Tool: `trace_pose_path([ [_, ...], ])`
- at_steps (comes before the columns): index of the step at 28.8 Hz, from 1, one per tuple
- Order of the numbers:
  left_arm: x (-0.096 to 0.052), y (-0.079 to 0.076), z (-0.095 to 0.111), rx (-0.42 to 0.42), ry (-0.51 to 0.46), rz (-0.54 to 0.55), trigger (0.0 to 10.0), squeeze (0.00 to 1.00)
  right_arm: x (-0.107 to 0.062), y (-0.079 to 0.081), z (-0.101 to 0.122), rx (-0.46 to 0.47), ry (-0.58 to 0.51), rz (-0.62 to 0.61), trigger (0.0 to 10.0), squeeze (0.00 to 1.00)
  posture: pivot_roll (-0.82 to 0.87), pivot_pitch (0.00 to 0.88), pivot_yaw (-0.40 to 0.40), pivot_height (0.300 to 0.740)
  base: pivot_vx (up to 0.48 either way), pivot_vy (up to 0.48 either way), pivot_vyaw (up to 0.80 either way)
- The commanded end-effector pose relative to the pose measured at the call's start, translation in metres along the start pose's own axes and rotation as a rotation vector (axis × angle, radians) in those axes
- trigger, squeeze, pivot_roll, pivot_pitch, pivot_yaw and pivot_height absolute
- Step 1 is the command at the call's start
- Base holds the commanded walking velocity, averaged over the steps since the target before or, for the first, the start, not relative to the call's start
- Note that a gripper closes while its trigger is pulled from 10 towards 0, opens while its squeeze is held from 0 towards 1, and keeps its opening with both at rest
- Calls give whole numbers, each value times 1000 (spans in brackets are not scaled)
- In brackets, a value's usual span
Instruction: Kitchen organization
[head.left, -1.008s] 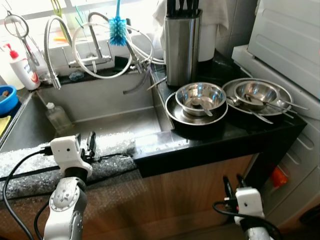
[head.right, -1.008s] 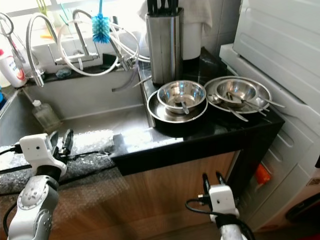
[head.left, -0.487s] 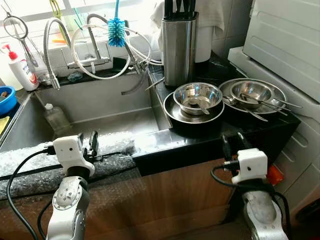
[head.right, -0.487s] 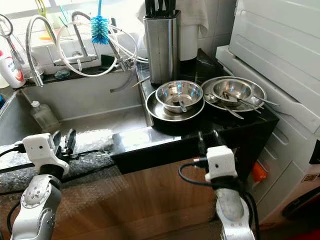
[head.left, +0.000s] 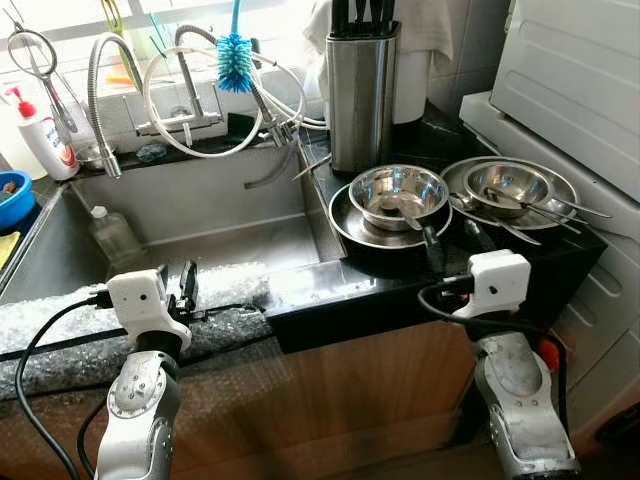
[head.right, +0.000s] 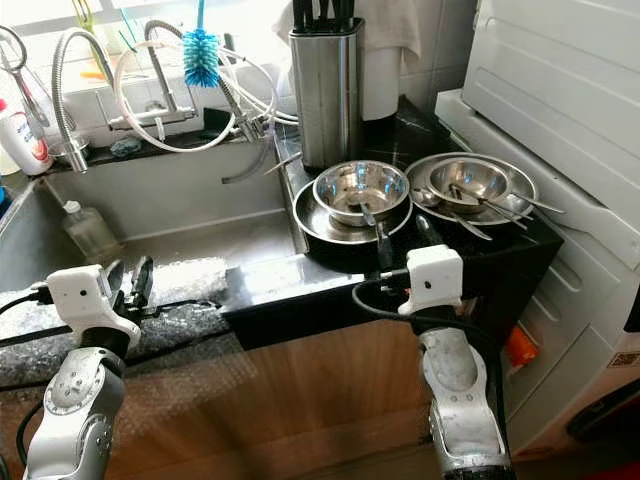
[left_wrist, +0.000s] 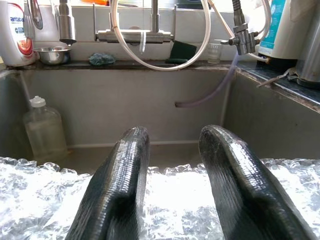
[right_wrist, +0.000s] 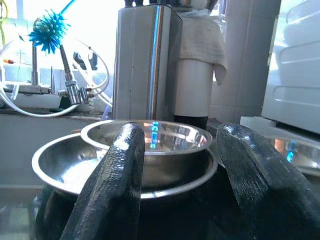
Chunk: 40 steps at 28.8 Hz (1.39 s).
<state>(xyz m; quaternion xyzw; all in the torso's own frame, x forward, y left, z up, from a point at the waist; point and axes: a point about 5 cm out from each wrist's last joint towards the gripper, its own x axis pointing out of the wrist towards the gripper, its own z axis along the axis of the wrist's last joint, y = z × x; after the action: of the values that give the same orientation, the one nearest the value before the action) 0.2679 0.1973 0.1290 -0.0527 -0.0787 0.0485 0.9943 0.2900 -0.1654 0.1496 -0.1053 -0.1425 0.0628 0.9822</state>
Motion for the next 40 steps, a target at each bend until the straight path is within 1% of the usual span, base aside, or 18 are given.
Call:
trace_pose_path([
  [1, 2, -1, -1, 10, 3, 0, 10000, 0, 3, 3, 5, 0, -10, 18, 10000, 0, -31, 0, 110, 740, 0, 0, 0],
  [9, 5, 1, 3, 11, -13, 4, 10000, 0, 15, 3, 22, 15, -63, 27, 10000, 0, -26, 0, 117, 740, 0, 0, 0],
  [18, 7, -1, 7, 8, -28, 5, 10000, 0, 22, 5, 31, 27, -97, 60, 10000, 0, -27, 0, 117, 740, 0, 0, 0],
  [20, 8, -1, 7, 7, -29, 6, 10000, 0, 23, 10, 28, 20, -74, 123, 10000, 0, -23, 0, 115, 740, 0, 0, 0],
  [22, 8, -1, 6, 7, -28, 6, 10000, 0, 23, 17, 26, 33, -52, 188, 10000, 0, -23, 0, 115, 740, 0, 0, 0],
  [24, 8, -2, 5, 6, -24, 6, 10000, 0, 23, 20, 27, 33, -45, 212, 10000, 0, -24, 0, 114, 740, 0, 0, 0],
  [30, 7, -3, 4, 0, -19, 4, 10000, 0, 24, 18, 19, 6, -12, 225, 10000, 0, -26, 0, 113, 740, 0, 0, 0],
  [33, 7, -3, 4, 0, -19, 4, 10000, 0, 24, 17, 19, 2, -4, 228, 10000, 0, -26, 0, 113, 740, 0, 0, 0],
  [36, 8, -4, 2, -2, -14, 2, 10000, 0, 26, 14, 13, -26, 29, 216, 10000, 0, -25, 0, 111, 740, 0, 0, 0],
  [40, 8, -4, 2, -2, -14, 3, 10000, 0, 26, 14, 10, -28, 42, 222, 10000, 0, -22, 0, 110, 740, 0, 0, 0],
])
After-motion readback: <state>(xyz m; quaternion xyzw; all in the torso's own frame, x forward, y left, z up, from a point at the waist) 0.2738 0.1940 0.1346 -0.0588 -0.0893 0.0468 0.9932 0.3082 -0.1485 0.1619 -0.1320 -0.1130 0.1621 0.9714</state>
